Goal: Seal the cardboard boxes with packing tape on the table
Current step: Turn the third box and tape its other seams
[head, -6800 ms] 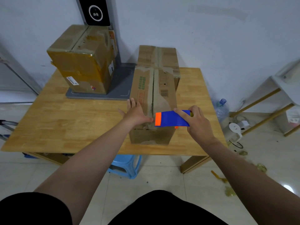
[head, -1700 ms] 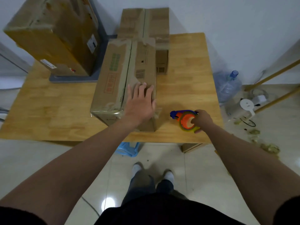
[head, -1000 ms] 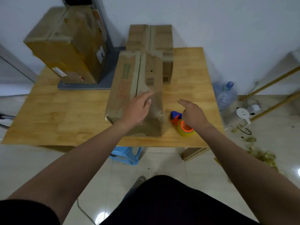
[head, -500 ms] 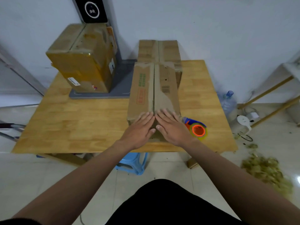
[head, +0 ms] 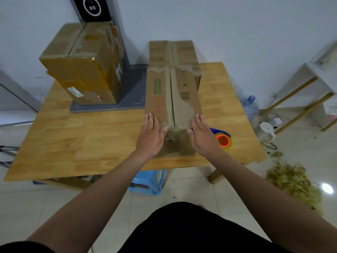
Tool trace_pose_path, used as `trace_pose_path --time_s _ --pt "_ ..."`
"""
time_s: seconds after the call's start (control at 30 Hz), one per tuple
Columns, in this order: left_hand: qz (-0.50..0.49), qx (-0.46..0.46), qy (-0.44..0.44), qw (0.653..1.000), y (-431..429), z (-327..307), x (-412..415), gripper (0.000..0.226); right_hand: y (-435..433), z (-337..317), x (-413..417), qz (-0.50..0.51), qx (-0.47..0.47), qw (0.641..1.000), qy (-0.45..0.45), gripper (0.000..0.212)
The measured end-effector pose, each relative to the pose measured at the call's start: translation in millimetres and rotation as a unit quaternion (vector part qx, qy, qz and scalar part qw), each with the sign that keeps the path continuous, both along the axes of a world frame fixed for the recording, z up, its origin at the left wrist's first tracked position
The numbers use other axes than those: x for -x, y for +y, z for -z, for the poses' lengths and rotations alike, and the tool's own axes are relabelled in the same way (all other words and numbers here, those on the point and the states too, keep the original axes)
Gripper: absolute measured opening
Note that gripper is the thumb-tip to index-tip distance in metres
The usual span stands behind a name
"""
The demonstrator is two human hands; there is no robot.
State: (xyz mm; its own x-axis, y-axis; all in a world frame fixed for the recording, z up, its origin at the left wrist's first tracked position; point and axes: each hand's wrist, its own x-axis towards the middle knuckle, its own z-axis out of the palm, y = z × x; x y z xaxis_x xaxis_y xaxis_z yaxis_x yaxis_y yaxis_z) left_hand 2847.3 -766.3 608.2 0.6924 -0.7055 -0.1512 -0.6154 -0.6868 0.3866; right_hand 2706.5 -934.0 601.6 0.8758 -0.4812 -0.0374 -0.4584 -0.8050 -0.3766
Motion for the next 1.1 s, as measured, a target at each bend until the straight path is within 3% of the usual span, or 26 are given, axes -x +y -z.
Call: trace_pose_path --time_s 0.23,0.43,0.6,0.73,0.8,0.97,1.03,1.1 --pt "-0.082 0.171 0.079 0.979 -7 6 -7 0.068 -7 2 -12 0.015 -0.008 0.999 -0.048 0.053" --pt "-0.116 0.267 0.109 0.95 -7 15 -11 0.076 -11 11 -17 0.044 -0.098 0.986 -0.13 0.053" --pt "-0.175 0.297 0.152 0.926 -8 17 -7 0.074 -9 15 -16 0.129 -0.276 0.927 -0.217 0.069" --pt "-0.19 0.337 0.232 0.893 -5 20 -16 0.067 -15 13 -20 0.2 -0.382 0.867 -0.249 0.068" --pt "-0.191 0.312 0.247 0.897 -5 21 -21 0.065 -19 12 -21 0.212 -0.405 0.854 -0.246 0.064" --pt "-0.135 0.243 0.246 0.928 -4 22 -37 0.066 -41 8 -24 0.102 -0.276 0.946 -0.134 0.062" --pt "-0.104 0.209 0.214 0.949 -2 21 -42 0.064 -49 5 -30 0.042 -0.15 0.986 -0.056 0.071" --pt "-0.057 0.143 0.127 0.98 -2 10 -49 0.052 -53 -1 -35 -0.019 -0.009 1.0 0.005 0.08"
